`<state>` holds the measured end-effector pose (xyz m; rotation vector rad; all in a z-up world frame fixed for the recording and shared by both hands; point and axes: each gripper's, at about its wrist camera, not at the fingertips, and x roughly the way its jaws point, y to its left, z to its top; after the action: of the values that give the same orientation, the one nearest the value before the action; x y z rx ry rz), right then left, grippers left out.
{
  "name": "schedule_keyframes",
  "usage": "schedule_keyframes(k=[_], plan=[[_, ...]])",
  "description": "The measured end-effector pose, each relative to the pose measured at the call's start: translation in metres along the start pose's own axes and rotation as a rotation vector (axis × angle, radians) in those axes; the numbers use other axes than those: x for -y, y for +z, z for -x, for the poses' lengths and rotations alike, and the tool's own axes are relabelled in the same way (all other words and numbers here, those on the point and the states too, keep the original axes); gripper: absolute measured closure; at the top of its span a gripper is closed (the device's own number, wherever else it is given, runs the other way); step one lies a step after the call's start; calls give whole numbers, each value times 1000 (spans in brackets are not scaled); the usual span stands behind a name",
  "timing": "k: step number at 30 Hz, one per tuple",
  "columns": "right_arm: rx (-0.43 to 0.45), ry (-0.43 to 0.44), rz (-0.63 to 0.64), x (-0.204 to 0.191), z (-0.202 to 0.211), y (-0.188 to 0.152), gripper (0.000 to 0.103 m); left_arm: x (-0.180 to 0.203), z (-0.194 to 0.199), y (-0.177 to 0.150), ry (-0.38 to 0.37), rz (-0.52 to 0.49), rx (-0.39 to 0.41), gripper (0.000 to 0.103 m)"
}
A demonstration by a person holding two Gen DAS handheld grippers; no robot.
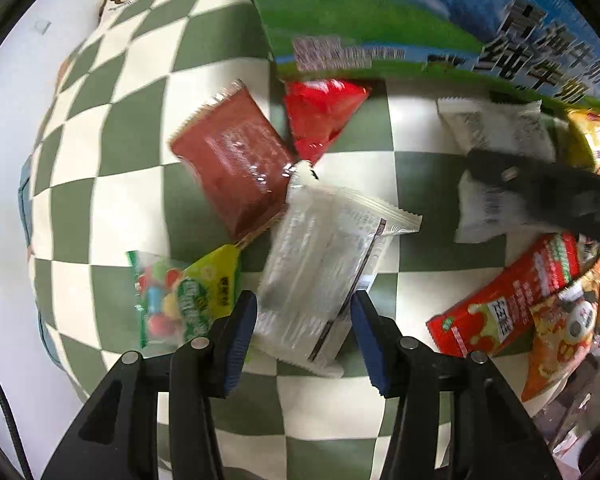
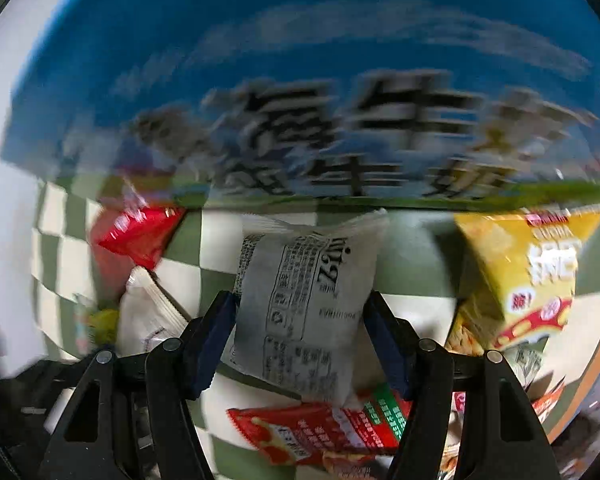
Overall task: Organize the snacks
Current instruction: 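Grasp the white wrapped bar with left tool while right tool grasps the grey lizz packet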
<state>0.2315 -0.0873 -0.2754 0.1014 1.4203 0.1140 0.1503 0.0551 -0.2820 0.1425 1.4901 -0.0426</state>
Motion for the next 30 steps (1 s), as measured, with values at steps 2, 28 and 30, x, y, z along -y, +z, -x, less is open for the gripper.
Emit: schedule_keyframes(k=[2,28,30], plan=[[6,-13,45,-6,1,-4,47,-6,12,-3,11,-17,30,51],[-124,87,-25,28,-10,-41,44,-47,-68,20,-138,191,-170,38],[-134,55,-19,21,-14,-40,44,-39,-61,34,-124,188,-165,40]])
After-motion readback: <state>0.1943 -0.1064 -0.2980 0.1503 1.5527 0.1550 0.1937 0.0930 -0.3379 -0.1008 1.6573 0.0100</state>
